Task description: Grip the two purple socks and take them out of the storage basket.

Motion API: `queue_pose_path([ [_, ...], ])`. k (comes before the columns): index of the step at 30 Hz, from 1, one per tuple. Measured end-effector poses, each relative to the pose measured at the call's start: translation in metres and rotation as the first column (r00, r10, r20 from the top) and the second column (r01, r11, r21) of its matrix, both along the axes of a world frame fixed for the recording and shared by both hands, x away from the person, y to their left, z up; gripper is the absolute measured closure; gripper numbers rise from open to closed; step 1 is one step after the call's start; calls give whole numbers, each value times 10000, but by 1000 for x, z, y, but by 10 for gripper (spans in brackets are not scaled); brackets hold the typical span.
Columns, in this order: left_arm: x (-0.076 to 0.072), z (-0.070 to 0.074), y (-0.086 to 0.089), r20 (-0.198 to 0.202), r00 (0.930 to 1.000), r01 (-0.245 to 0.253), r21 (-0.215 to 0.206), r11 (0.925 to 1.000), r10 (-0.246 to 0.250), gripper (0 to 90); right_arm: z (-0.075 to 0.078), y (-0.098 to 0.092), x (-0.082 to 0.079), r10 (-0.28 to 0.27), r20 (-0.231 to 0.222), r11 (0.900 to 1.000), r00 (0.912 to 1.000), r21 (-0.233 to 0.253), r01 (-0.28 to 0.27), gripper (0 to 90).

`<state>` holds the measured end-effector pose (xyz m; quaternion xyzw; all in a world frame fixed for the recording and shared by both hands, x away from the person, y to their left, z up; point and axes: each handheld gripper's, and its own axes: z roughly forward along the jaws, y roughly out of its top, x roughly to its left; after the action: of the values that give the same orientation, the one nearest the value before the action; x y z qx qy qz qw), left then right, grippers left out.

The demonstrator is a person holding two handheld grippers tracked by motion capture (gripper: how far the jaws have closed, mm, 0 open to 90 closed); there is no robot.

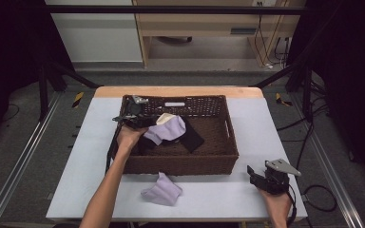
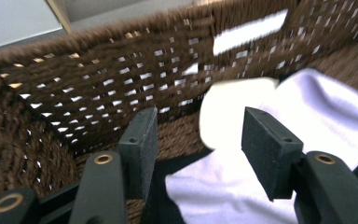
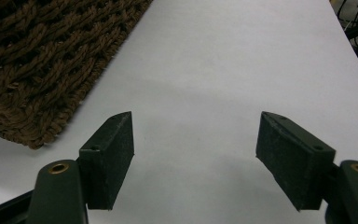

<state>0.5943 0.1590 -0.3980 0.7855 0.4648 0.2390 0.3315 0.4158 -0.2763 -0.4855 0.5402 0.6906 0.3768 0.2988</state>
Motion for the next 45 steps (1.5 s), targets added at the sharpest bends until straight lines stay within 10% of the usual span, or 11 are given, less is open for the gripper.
queue_pose_path([
  [29, 17, -30, -7, -2148, 9764, 64, 1343, 9909, 228, 520, 0, 1, 0, 26, -1, 10000, 10000, -72, -26, 280],
  [37, 19, -33, -7, -3056, 9511, 13, 1502, 9887, 451, 716, 0, 1, 0, 33, 2, 10000, 10000, -64, -33, 281],
  [45, 15, -25, -7, -3015, 9529, 70, 1316, 9913, 333, 841, 0, 1, 0, 24, -15, 10000, 10000, -67, -24, 281],
])
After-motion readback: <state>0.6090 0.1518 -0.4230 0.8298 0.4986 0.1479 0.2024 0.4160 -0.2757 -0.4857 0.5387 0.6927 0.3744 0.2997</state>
